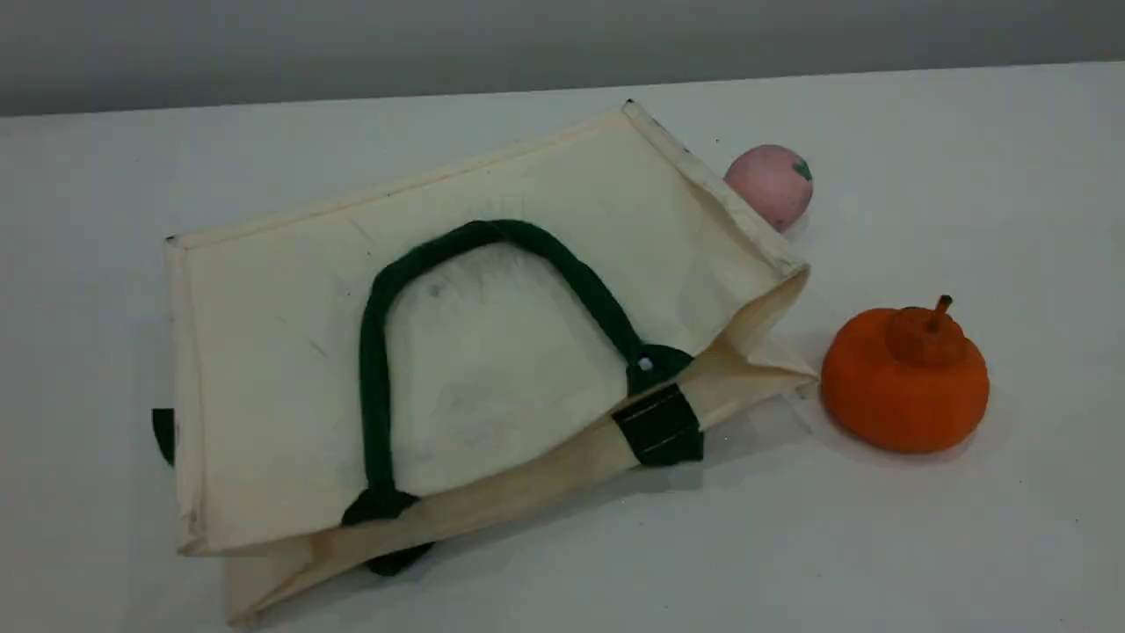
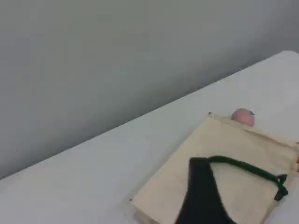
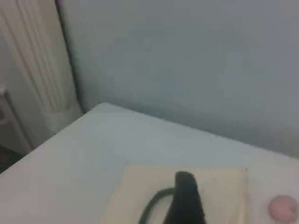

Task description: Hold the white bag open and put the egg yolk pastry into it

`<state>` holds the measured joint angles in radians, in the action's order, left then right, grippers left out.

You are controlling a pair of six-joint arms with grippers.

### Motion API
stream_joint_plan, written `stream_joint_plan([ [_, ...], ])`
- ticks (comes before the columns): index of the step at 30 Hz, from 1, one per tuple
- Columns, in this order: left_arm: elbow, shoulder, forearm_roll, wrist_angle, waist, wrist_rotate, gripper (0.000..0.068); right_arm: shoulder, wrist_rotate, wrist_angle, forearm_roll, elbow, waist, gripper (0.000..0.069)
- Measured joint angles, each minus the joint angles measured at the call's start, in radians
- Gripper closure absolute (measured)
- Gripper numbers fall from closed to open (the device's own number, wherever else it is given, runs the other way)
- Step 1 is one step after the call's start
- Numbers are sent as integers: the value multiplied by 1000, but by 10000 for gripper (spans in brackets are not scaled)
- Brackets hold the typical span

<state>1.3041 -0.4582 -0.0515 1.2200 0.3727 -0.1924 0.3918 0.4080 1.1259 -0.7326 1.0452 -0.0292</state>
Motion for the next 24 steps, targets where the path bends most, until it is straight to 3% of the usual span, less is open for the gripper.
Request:
stream_joint_plan([
  [6,-181,193,-4,-27,0,0,235,-14,-17,94,4,-1,0,186],
  [16,-452,245,-87,-119,0,0,235,-14,-42,95,46,-5,-44,186],
  [20,-505,245,-88,-164,0,0,235,-14,-39,93,58,-78,-44,186],
  [24,-517,245,-87,-188,0,0,235,-13,-12,93,57,-219,-44,186],
])
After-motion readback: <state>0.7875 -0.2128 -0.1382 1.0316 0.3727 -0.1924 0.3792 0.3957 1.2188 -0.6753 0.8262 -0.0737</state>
